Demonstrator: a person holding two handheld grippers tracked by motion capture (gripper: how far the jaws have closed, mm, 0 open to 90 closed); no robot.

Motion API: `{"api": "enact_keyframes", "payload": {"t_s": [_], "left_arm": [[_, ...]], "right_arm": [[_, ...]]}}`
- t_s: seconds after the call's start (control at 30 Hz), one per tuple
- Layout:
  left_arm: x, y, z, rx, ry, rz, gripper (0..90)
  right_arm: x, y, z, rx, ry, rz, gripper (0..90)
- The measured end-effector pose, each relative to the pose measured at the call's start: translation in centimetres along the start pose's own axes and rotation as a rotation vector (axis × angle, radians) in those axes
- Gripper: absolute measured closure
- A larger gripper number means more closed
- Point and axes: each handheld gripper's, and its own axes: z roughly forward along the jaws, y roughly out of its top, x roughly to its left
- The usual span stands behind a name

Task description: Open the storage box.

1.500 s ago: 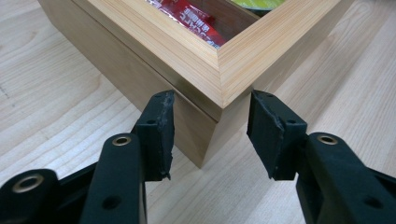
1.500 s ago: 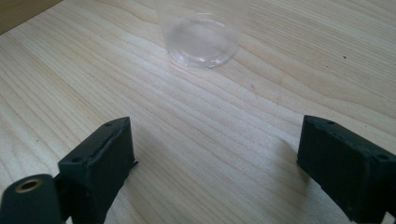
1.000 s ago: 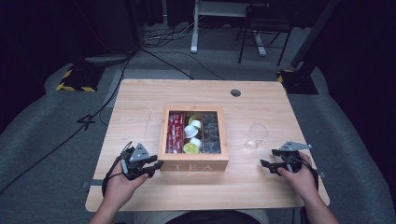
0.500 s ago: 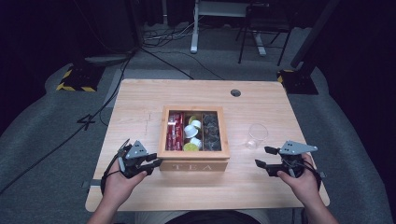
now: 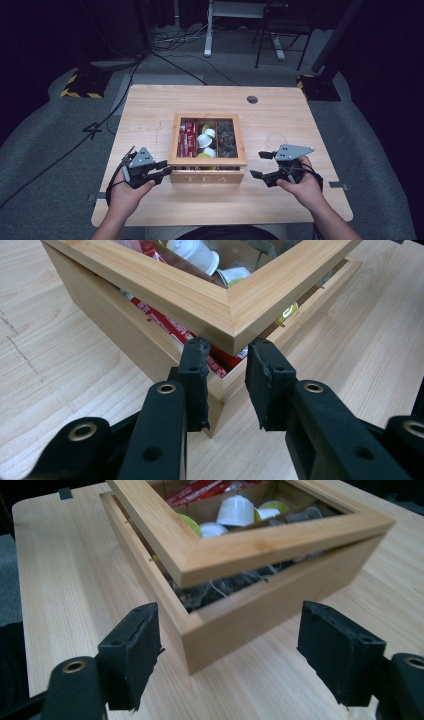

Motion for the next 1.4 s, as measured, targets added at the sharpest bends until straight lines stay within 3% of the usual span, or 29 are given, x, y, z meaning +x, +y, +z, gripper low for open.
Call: {"api": "enact_keyframes", "payload": {"t_s": [0.17, 0.33, 0.6, 0.83, 0.97, 1.1, 1.4], "left_arm": [[0.1, 0.2, 0.0, -0.013, -0.004, -0.006, 70.3], [0.2, 0.3, 0.2, -0.012, -0.007, 0.002, 70.6], [0.3, 0.6, 0.2, -0.024, -0.010, -0.001, 71.5], [0.2, 0.6, 0.1, -0.055, 0.000, -0.001, 72.3], [0.1, 0.6, -0.1, -0.090, 0.012, -0.009, 65.2], [0.0, 0.4, -0.2, -0.093, 0.054, -0.002, 57.3], [0.7, -0.2, -0.2, -0.086, 0.070, -0.023, 54.2]], "right_arm": [[0.5, 1.2, 1.3, 0.006, 0.007, -0.041, 24.4], [0.9, 2.2, 2.1, 0.022, -0.017, -0.093, 24.8], [0.9, 3.2, 2.6, 0.030, -0.051, -0.145, 27.3], [1.1, 4.0, 2.8, 0.035, -0.043, -0.209, 33.5], [1.2, 4.6, 2.6, 0.041, -0.054, -0.263, 35.5], [0.9, 5.2, 2.3, 0.035, -0.044, -0.255, 35.8], [0.0, 7.9, 1.2, -0.021, -0.051, -0.300, 47.9]]}}
